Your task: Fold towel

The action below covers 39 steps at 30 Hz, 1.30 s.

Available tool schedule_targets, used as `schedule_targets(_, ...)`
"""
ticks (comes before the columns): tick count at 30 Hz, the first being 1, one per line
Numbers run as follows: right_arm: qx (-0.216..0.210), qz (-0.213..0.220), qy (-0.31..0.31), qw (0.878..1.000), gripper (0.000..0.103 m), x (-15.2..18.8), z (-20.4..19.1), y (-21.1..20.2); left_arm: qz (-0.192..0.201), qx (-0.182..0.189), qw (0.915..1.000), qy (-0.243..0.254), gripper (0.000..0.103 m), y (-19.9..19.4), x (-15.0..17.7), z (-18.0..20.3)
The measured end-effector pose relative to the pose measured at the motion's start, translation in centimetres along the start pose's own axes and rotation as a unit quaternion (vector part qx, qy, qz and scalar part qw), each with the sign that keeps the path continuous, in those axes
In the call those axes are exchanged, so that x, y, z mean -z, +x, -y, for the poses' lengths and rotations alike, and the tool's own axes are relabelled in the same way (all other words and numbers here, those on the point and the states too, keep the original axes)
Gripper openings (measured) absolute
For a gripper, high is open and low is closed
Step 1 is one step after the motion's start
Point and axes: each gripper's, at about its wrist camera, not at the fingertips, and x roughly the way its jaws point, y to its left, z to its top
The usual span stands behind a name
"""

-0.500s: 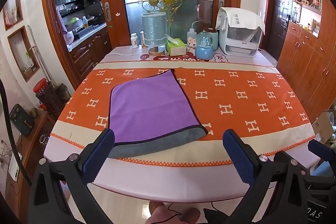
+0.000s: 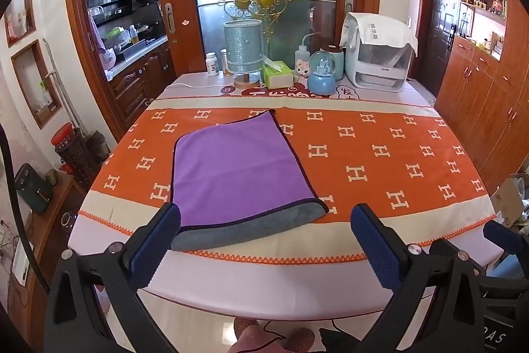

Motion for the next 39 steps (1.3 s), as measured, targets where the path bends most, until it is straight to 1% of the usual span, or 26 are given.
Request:
schedule_targets(14,0.007,-0.005,0.003,1.000,0.095,-0.2,-0.3,0.3,-0.005,-0.004,0.9999,-0.008,0.102,0.7,-0.7,-1.2)
schedule_targets(29,0.007,-0.009,0.001,1.000,0.095,-0.5,-0.4,0.3,-0.010,-0.006,0.9999,-0.010,0.102,0.8,-0.1,-1.9)
schedule_targets(32,0.006,-0.012,0.001,1.000,0.095,-0.2,-0.4,0.4,-0.010,-0.006,0.9998,-0.015,0.102,0.8,0.2,-2.2)
schedule_targets(33,0.007,-0.015,0.001,1.000,0.095,-0.1,-0.4,1.1,-0.011,-0.006,0.9998,-0.015,0.102,0.7,0.2,-2.2)
schedule_targets(39,0.007,-0.026,-0.005,1.000,0.095,0.1,-0.4,1.5,-0.023,-0.010,0.9994,-0.025,0.102,0.8,0.9,-2.6)
